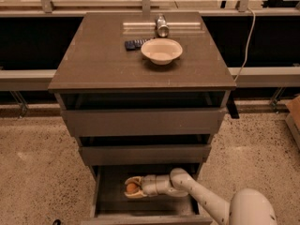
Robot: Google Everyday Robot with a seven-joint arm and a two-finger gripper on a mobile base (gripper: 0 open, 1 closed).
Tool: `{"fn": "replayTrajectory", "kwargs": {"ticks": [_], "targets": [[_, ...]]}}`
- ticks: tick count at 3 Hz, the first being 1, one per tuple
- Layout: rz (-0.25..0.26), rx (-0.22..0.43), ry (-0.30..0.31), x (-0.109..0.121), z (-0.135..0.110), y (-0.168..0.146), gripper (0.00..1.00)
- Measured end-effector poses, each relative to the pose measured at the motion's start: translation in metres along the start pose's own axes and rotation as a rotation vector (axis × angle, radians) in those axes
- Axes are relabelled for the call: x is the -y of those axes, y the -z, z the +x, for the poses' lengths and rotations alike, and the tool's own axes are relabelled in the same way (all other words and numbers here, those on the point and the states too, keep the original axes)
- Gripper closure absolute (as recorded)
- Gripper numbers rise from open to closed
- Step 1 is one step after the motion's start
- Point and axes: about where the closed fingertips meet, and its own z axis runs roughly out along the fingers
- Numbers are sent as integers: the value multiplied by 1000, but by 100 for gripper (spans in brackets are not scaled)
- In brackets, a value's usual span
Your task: Place orange into bottom drawer
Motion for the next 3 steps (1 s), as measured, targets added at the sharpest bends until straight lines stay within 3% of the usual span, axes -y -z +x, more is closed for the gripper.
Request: {"fn": "replayTrajectory", "kwargs": {"ticks": [1, 3], "targets": [[28, -2, 100, -5, 32, -3, 100], [19, 2, 115, -9, 30, -8, 58]]}}
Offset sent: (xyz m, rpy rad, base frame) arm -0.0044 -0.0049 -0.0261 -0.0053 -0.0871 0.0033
